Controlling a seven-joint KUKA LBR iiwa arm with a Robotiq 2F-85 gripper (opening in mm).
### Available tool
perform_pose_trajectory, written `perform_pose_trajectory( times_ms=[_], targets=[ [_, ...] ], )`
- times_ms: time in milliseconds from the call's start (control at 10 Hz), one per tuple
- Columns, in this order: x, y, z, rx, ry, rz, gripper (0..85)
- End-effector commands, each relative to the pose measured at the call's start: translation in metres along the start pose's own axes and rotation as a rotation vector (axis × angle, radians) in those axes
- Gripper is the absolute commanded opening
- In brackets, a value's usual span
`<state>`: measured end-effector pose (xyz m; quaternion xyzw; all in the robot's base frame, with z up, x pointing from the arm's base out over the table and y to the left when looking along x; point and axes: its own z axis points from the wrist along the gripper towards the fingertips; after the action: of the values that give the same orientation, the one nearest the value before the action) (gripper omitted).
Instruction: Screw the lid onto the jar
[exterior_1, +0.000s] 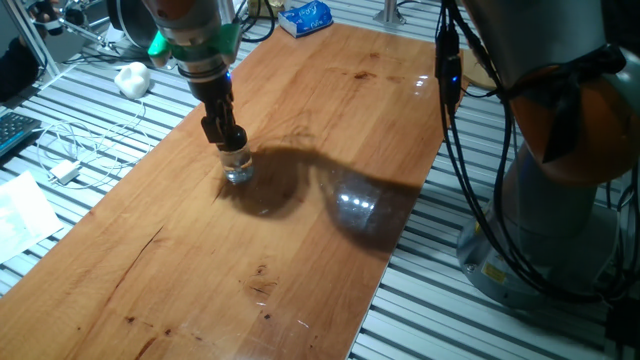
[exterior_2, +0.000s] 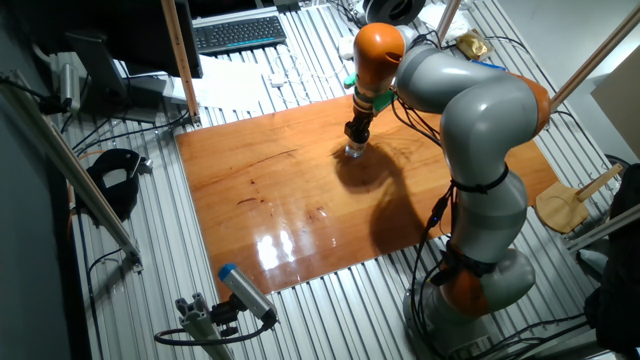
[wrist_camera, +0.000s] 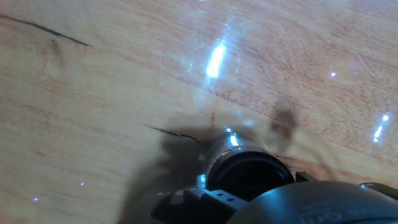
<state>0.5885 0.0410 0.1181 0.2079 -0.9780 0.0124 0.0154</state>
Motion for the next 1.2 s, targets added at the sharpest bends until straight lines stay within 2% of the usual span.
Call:
perform_pose_trajectory(
  times_ms=[0,400,1100],
  targets=[
    [0.0002,0.0001,0.0004,0.0,0.001,0.0,51.0],
    [0.0005,0.0003,0.0001,-0.003,0.003,0.038,51.0],
    [0.002,0.0028,0.0009,-0.009,0.003,0.244,51.0]
  ],
)
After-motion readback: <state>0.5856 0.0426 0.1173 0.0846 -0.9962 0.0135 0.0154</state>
